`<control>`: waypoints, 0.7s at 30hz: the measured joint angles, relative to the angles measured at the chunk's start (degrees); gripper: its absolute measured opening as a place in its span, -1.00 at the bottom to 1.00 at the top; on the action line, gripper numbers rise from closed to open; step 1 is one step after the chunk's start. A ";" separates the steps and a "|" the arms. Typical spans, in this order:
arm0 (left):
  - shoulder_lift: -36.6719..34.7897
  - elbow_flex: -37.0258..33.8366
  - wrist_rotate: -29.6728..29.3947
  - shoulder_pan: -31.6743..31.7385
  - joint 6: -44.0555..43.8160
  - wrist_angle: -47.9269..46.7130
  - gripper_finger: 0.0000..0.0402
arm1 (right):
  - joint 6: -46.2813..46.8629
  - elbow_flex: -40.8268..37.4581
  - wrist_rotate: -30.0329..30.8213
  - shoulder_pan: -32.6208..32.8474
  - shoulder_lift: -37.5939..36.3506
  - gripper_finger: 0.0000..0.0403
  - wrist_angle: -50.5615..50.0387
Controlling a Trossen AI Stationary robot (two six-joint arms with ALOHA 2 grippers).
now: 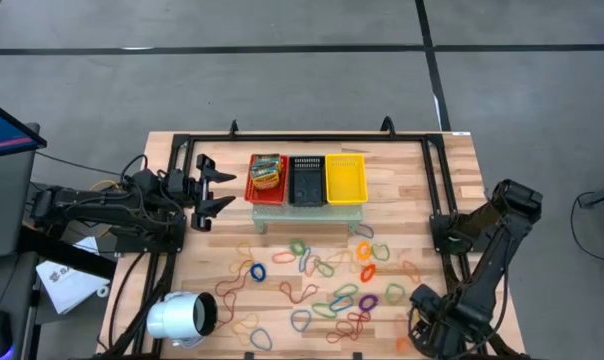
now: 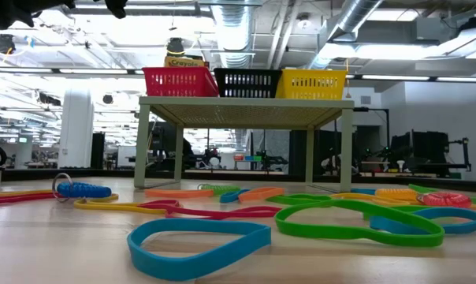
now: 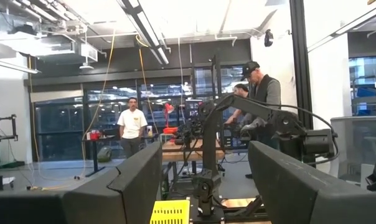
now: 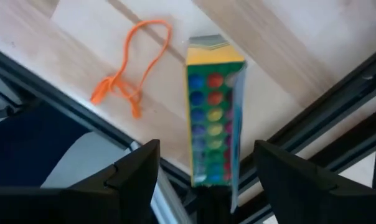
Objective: Pick & Place Office Desk Supplies
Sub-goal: Put the crayon box into the red bin on the shelf
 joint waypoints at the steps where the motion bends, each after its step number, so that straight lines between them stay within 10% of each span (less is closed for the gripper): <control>1: 0.00 0.00 0.01 0.00 0.00 -0.04 0.16 | 0.12 -0.36 0.00 0.11 0.02 0.27 0.16; 21: 0.00 -0.02 0.01 0.00 -1.31 -0.14 0.16 | -0.07 -4.45 0.01 0.61 -0.07 -0.33 4.48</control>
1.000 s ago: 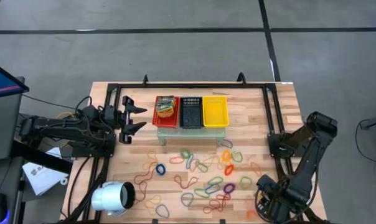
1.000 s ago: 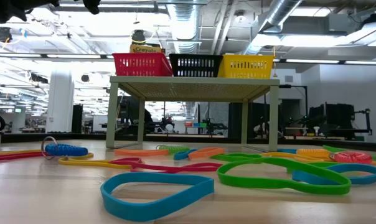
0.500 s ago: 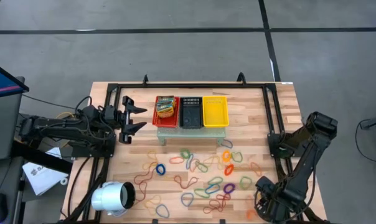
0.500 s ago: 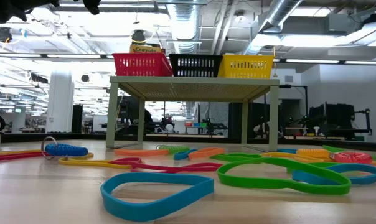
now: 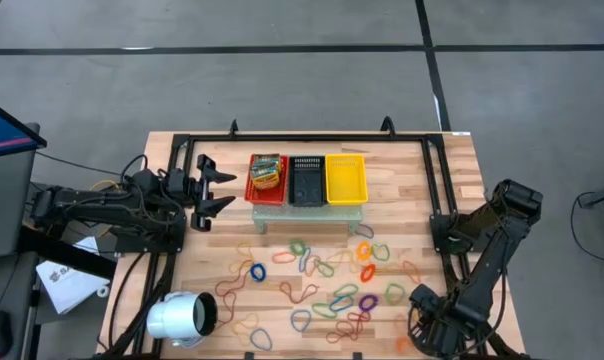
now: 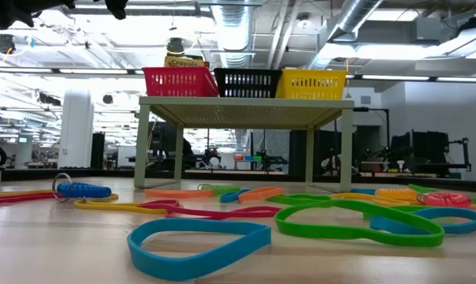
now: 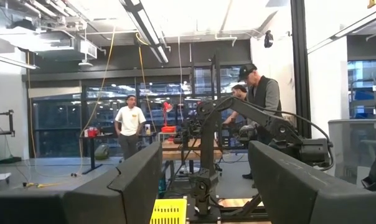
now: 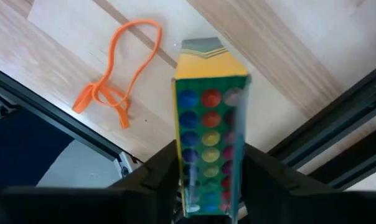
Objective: Pick & Place Office Desk Supplies
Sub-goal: Put the crayon box into the red bin on the shelf
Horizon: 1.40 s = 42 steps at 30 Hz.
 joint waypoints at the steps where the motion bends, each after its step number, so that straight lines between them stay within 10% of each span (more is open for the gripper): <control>1: 0.00 0.00 0.01 0.01 -0.16 0.00 0.16 | -0.02 0.00 0.02 0.00 0.00 -0.38 -0.06; 17: 5.98 1.02 2.96 -0.91 -10.16 -2.28 0.16 | -19.52 10.16 0.06 -8.13 -0.02 -0.54 -10.68; 42: 49.65 35.02 -1.13 -12.83 -9.84 -13.94 0.28 | -65.48 25.00 3.21 -30.36 -0.04 -0.54 -15.70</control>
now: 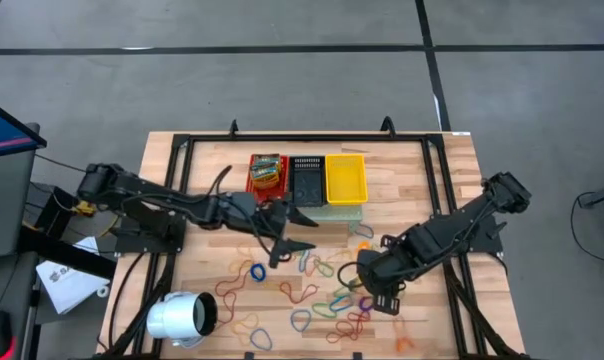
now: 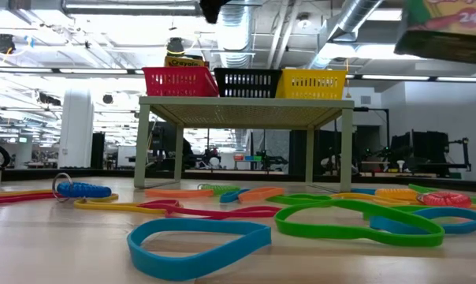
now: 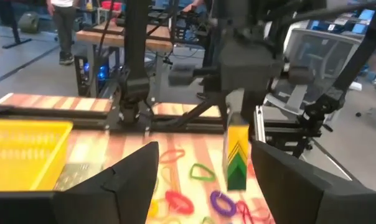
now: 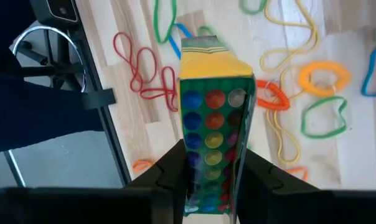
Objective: Pick & Place Office Desk Supplies
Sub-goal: Put the crayon box into the red bin on the shelf
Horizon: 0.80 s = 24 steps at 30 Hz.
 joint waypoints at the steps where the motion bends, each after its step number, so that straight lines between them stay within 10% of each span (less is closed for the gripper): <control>1: 1.04 1.32 0.32 0.01 0.02 0.32 0.31 | -0.43 0.00 0.01 -0.30 0.00 -0.54 0.09; 24: 16.46 14.95 5.56 -1.17 -1.92 -3.30 0.41 | -5.11 0.00 0.00 -1.60 0.00 -0.54 1.87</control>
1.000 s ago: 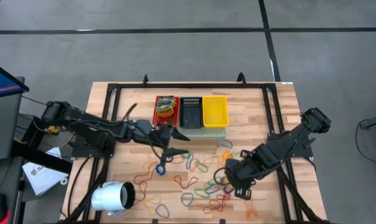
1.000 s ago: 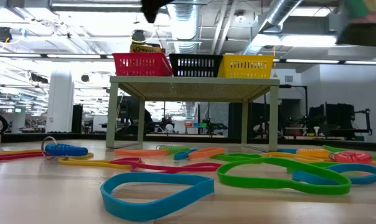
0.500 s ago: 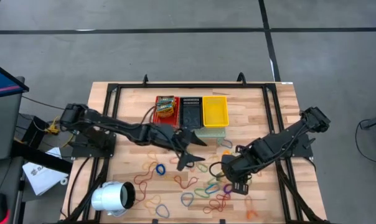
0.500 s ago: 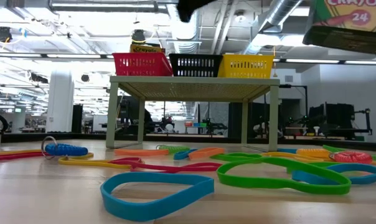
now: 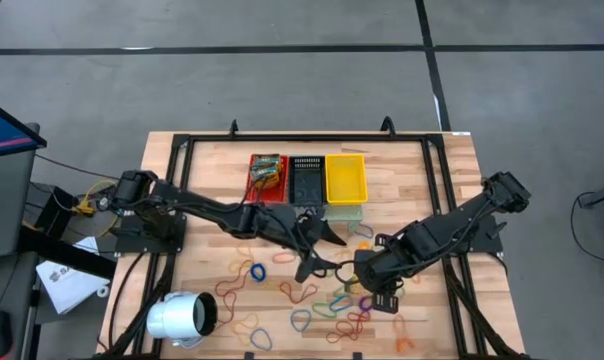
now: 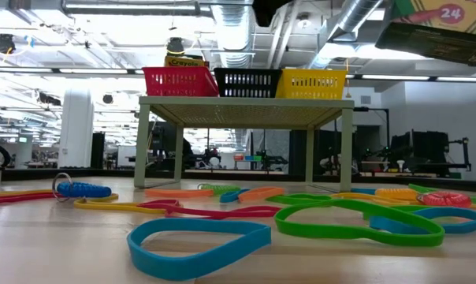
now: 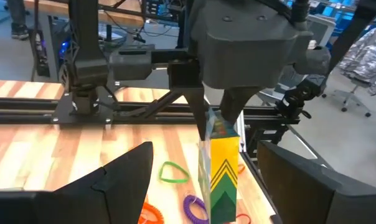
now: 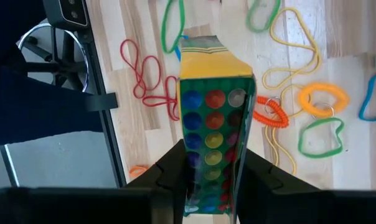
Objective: Pick & Place Office Desk Supplies
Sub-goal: Put the crayon box into the red bin on the shelf
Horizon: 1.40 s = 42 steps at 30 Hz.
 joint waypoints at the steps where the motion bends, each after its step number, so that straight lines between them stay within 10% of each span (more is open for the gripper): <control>1: 0.00 0.00 -0.87 -0.26 0.02 0.00 0.41 | -0.22 0.00 0.00 -0.23 0.00 -0.54 0.00; 42: 4.72 -0.02 -2.61 -0.51 -1.40 3.93 0.41 | -10.64 -0.02 -0.02 -8.29 0.00 -0.54 5.28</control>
